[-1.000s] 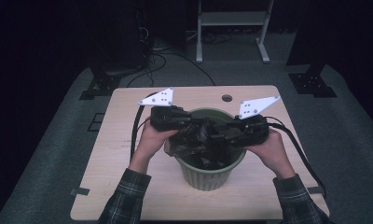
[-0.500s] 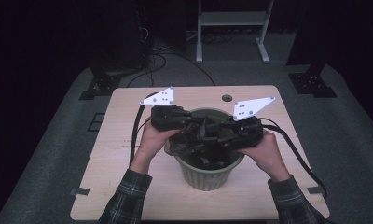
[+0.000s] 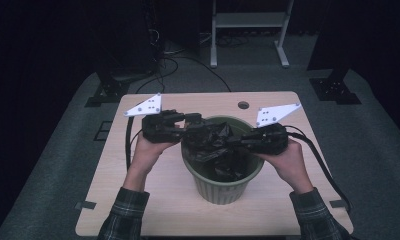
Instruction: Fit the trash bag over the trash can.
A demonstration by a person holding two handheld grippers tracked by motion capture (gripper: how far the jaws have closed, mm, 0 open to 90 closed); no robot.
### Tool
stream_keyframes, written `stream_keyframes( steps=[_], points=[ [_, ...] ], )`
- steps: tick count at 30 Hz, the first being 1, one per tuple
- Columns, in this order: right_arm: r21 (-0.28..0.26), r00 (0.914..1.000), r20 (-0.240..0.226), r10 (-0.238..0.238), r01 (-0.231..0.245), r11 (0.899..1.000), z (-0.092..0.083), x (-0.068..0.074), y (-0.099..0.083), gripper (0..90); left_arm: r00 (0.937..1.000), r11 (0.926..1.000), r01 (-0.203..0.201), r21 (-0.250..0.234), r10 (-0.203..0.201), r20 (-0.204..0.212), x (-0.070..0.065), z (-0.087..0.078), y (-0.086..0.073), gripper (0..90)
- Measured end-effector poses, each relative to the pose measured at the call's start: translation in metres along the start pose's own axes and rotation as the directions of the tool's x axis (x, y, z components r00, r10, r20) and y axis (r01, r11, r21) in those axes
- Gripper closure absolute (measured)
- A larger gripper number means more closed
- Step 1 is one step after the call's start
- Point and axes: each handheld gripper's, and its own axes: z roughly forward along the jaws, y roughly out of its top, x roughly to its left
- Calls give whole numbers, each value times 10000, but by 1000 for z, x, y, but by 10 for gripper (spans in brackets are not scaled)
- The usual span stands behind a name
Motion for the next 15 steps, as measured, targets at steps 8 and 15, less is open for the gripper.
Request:
stream_keyframes(
  steps=[8, 15],
  points=[
    [-301, 9997, 49, 232, -231, 9993, -13, -6, -10, 900, 9990, 9989, 337, 336, -327, -313, -3, -20, -21, 504],
    [-558, 9995, -110, 280, -286, 9980, -21, -8, -12, 900, 9970, 9972, 518, 537, -486, -595, 2, -22, -32, 468]
  ],
)
